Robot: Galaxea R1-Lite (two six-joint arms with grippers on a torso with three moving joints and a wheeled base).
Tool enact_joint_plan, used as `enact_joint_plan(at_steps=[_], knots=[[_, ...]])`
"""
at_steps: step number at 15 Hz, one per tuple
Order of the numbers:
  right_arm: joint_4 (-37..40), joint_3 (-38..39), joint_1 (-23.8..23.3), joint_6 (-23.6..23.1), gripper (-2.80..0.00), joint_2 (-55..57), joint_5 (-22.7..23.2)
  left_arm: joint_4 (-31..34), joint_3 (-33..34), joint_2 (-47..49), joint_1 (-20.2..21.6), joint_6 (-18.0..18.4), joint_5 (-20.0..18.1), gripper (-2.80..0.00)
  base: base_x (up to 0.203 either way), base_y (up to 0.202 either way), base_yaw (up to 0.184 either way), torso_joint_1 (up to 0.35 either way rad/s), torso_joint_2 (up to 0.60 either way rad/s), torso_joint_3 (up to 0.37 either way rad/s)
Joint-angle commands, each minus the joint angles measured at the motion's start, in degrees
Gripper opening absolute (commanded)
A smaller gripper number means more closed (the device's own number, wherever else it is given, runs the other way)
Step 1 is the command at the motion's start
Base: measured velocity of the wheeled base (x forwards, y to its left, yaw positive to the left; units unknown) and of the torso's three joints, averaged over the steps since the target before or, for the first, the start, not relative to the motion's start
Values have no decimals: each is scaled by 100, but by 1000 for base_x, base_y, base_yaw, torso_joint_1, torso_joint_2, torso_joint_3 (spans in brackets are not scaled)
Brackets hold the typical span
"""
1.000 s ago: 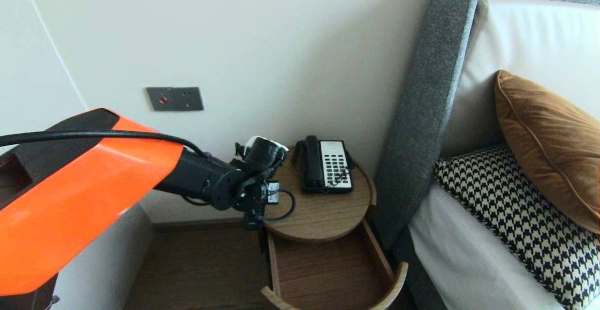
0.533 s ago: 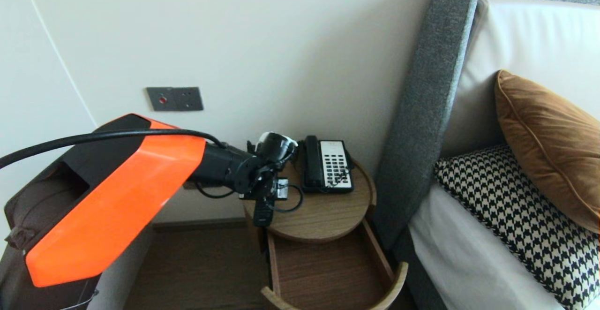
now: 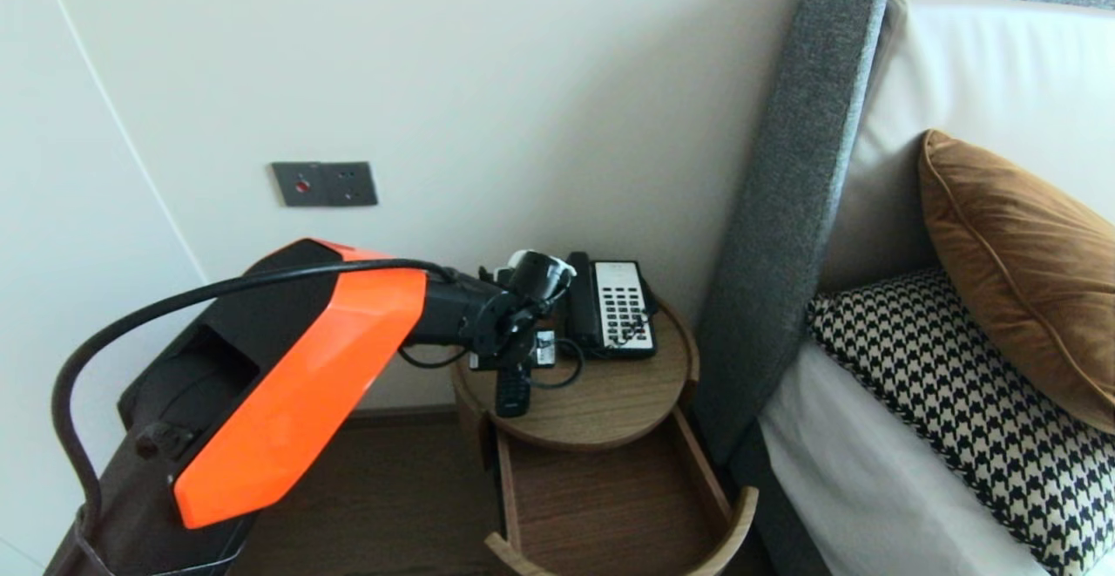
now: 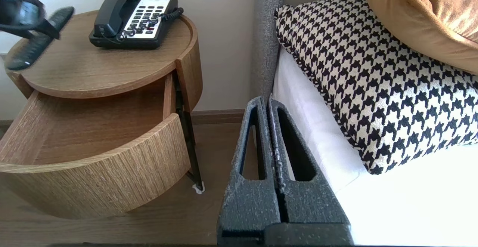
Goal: Take the remote control out of the drawer one by one and place them on the table
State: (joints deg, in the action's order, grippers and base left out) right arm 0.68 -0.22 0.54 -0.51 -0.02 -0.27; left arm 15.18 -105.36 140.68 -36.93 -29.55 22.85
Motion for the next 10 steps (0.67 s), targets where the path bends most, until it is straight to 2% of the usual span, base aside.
enact_joint_plan(at_steps=[1, 5, 10], knots=[[2, -4, -1, -2, -280, -23, 0, 9, -197, 371, 1, -24, 11, -280, 0, 0, 0, 0, 0, 0], [2, -4, -1, -2, -280, -24, 0, 4, -487, 644, 8, -18, 11, -280, 0, 0, 0, 0, 0, 0], [2, -4, -1, -2, -280, -16, 0, -50, -505, 715, 34, 54, 1, -280, 0, 0, 0, 0, 0, 0]])
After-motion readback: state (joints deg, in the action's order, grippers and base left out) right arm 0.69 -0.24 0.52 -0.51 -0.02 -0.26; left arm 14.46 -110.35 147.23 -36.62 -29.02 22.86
